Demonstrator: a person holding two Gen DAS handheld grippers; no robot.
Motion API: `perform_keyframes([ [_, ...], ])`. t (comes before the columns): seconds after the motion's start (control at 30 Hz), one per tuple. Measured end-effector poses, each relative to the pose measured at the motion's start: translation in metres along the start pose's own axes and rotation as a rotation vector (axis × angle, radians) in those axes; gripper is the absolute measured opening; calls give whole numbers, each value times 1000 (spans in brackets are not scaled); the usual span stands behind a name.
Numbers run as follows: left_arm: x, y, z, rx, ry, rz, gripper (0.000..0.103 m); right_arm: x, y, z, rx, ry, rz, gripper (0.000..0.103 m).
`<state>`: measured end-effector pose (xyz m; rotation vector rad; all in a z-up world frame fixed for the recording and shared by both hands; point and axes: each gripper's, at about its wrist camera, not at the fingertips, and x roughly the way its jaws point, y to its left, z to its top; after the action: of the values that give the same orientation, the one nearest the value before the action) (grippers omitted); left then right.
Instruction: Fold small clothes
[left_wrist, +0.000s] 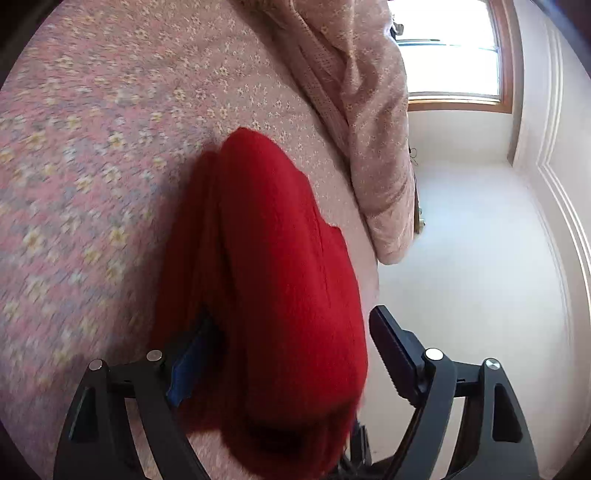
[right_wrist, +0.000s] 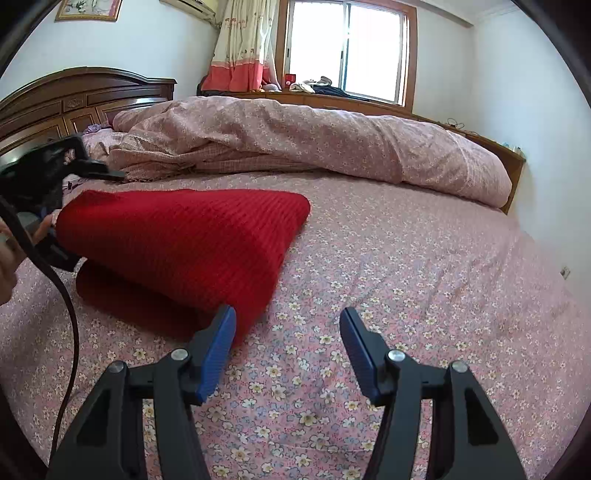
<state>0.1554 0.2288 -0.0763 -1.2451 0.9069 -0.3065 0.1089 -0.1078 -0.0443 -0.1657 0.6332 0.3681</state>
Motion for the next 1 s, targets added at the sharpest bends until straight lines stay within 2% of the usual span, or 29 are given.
perform_keyframes([
  [0.03, 1, -3, 2, 15, -24, 18, 44, 0, -1, 0, 10, 1, 3, 62],
  [0.07, 5, -8, 3, 40, -32, 68, 25, 1, -2, 1, 20, 0, 7, 62],
  [0.1, 7, -16, 2, 76, -35, 112, 18, 0, -3, 0, 29, -2, 11, 62],
  [0.17, 4, -38, -3, 149, -80, 101, 17, -2, -2, -5, 37, -31, 6, 65],
  [0.2, 3, -48, -5, 173, -95, 88, 17, -4, -1, -8, 36, -51, 4, 76],
  [0.23, 1, -62, -8, 198, -105, 67, 17, -6, 1, -12, 31, -76, -1, 90],
  [0.3, 0, -88, -12, 240, -110, 29, 17, -6, 6, -14, 29, -89, 7, 97],
  [0.37, -1, -117, -19, 316, -113, 9, 17, -3, 13, -11, 21, -83, 34, 97],
  [0.47, 1, -142, -29, 387, -114, 5, 17, 11, 29, -3, -33, -81, -51, 97],
  [0.57, 1, -146, -35, 385, -93, -17, 17, 33, 31, 6, -3, -2, -107, 97],
  [0.63, 4, -149, -35, 381, -93, -17, 17, 40, 32, 10, 27, 14, -99, 97],
  [0.7, 2, -150, -36, 372, -92, -29, 17, 41, 39, 17, 20, -3, -99, 97],
  [0.77, -4, -151, -40, 370, -96, -35, 17, 41, 43, 24, 11, -47, -140, 97],
  [0.83, -3, -152, -39, 383, -101, -23, 17, 45, 40, 30, 34, -89, -167, 97],
  [0.93, -1, -149, -34, 413, -125, 20, 17, 62, 27, 30, 79, -22, -169, 94],
  [1.0, -1, -136, -30, 434, -112, 88, 17, 57, 8, 27, 151, -25, -159, 95],
])
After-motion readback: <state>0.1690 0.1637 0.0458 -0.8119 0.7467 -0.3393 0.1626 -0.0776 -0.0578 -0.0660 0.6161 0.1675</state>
